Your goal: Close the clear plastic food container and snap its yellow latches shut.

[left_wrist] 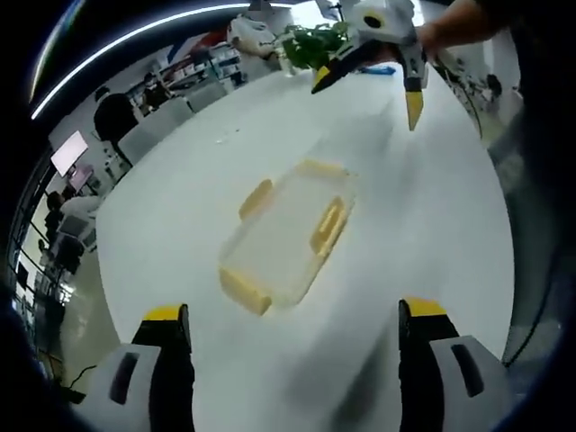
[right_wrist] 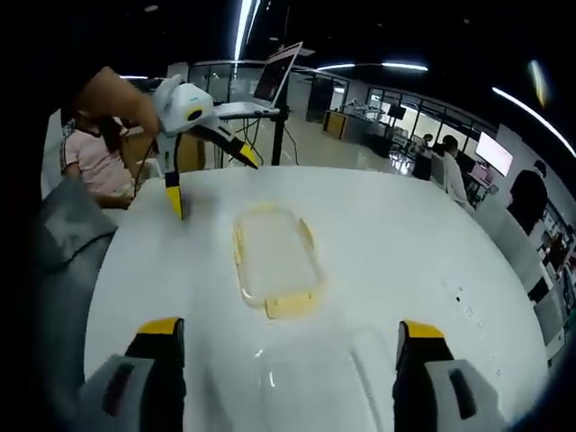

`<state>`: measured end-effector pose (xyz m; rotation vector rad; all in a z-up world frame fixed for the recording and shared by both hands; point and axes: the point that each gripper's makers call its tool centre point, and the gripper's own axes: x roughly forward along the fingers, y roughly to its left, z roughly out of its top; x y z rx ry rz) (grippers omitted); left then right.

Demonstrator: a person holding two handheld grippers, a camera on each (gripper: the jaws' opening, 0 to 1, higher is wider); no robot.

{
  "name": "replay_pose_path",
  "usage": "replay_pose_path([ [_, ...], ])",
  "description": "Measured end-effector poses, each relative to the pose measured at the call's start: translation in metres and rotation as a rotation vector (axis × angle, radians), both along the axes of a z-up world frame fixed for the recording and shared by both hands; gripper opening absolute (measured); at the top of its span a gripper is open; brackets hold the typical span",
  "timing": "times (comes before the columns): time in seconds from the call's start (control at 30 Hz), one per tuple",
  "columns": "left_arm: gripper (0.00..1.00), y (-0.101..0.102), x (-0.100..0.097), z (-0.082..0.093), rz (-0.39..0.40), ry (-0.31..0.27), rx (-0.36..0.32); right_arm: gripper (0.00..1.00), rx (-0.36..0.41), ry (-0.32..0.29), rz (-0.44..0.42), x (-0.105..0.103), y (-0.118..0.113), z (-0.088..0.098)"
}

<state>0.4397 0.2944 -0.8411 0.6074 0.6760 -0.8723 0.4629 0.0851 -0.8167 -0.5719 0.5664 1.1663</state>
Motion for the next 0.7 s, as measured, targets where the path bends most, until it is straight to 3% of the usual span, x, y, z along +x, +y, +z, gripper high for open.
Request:
replay_pose_path([
  [0.3, 0.92, -0.004, 0.012, -0.014, -0.074, 0.042, 0.012, 1.0, 0.005, 0.006, 0.019, 0.016, 0.02, 0.0],
  [0.43, 0.91, -0.005, 0.02, -0.014, -0.1, 0.046, 0.026, 0.99, -0.036, -0.045, 0.082, 0.018, 0.029, -0.001],
  [0.5, 0.89, -0.003, 0.023, -0.016, -0.129, 0.042, 0.066, 0.99, -0.039, -0.028, 0.111, 0.014, 0.035, -0.002],
  [0.57, 0.9, -0.005, 0.025, -0.016, -0.137, 0.049, 0.061, 1.0, -0.065, -0.015, 0.142, 0.012, 0.038, -0.006],
  [0.7, 0.89, -0.005, 0.03, -0.017, -0.194, 0.046, 0.095, 0.96, -0.093, -0.035, 0.177, 0.017, 0.042, -0.009],
])
